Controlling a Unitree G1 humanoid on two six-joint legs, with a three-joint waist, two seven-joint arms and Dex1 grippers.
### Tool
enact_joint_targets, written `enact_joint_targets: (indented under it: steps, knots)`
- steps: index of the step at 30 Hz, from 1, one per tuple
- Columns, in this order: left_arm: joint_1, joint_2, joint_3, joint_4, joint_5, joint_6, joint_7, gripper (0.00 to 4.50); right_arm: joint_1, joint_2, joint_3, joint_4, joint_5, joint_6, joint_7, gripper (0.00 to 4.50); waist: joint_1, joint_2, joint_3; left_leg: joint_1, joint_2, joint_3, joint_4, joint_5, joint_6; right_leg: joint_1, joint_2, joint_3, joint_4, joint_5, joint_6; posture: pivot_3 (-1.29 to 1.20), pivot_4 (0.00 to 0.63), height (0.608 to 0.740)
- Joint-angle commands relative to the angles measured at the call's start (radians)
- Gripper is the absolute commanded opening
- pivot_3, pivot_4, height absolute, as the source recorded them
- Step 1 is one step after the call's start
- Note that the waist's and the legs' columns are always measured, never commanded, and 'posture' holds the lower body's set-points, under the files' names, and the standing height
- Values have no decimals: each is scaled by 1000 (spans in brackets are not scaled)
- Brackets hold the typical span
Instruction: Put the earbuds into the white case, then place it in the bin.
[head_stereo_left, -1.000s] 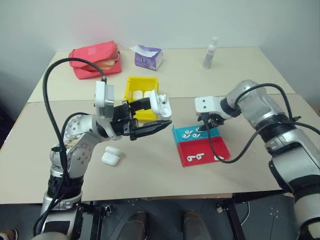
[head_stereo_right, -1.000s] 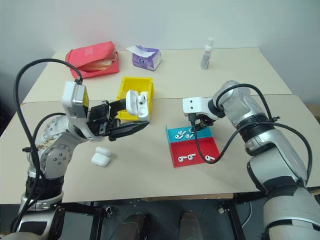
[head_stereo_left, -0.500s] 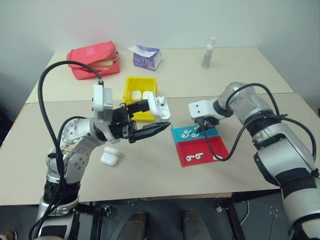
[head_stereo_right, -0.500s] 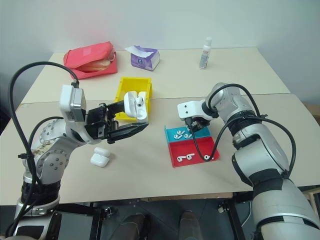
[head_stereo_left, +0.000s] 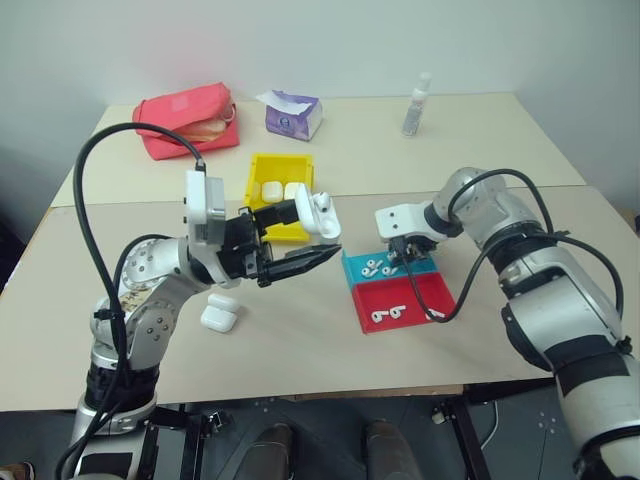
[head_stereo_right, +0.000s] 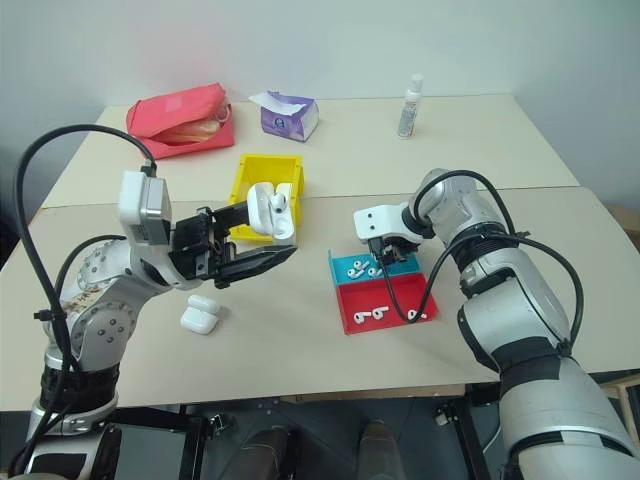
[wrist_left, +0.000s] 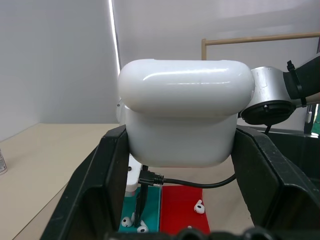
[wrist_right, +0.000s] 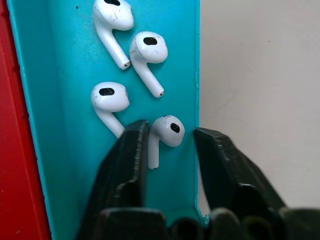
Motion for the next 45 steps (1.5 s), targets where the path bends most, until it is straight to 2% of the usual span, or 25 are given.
enact_joint_targets:
  steps: [1, 12, 14, 18, 21, 24, 25, 28, 33, 38, 45]
  knots:
    - [2, 9, 24, -39, -28, -5, 6, 2768, -11, 0, -26, -5, -5, -12, 6, 608, 0, 0, 0, 0, 0, 0, 0, 0, 0, 0, 0, 0, 0, 0, 0, 0, 150, 740]
    - [3, 18, 23, -39, -33, -5, 7, 2768, -1, -6, -66, -20, 14, 39, 5, 602, 0, 0, 0, 0, 0, 0, 0, 0, 0, 0, 0, 0, 0, 0, 0, 0, 150, 740]
    - [-8, 19, 19, -28, -34, -6, 0, 2768, -1, -33, -103, -54, 45, 41, 25, 602, 0, 0, 0, 0, 0, 0, 0, 0, 0, 0, 0, 0, 0, 0, 0, 0, 150, 740]
    - [-36, 14, 9, -2, -33, -12, -14, 2768, 11, -88, -214, -196, 117, 171, 14, 602, 2, 0, 0, -1, 0, 0, 0, 0, 0, 0, 0, 0, 0, 0, 0, 0, 150, 740]
    - [-59, 3, 2, 19, -32, -16, -24, 2768, 89, -143, -375, -459, 267, 375, 27, 602, 6, 0, 0, -1, 0, 0, 0, 0, 0, 0, 0, 0, 0, 0, 0, 0, 150, 740]
    - [-92, -9, -11, 53, -32, -15, -45, 2768, 266, -175, -615, -852, 537, 637, 15, 602, 13, 0, 0, -2, 0, -2, 0, 0, 0, 0, 0, -2, -1, 0, 0, 0, 150, 740]
    - [-104, -13, -16, 67, -31, -16, -54, 2768, 326, -172, -687, -961, 625, 698, -2, 602, 16, 0, 0, -3, 0, -2, 0, 0, 1, 0, -1, -2, -1, 0, 0, 0, 150, 740]
    - [-127, -21, -22, 96, -27, -19, -72, 2768, 415, -162, -796, -1144, 790, 876, -73, 602, 17, 0, 0, -4, -2, -3, 2, -1, 1, 1, -2, -3, -1, 0, 0, 0, 150, 740]
    - [-185, -60, -53, 173, -5, -31, -111, 2768, 561, -56, -990, -1449, 1180, 1122, -288, 602, 20, 0, 0, -2, -1, -2, 3, 0, 1, 1, -2, -2, 2, 0, 0, 0, 150, 740]
    - [-217, -99, -72, 205, -1, -23, -128, 2768, 608, 24, -1023, -1599, 1427, 1180, -533, 602, 21, 0, 0, -2, -2, -2, 3, -1, 1, 1, -2, -1, 3, 0, 0, 0, 150, 740]
    - [-234, -115, -80, 224, 7, -19, -148, 2768, 631, 17, -944, -1661, 1556, 1158, -712, 602, 23, 0, 0, -1, -2, -2, 3, -1, 2, 1, -2, -2, 3, 0, 0, 0, 150, 740]
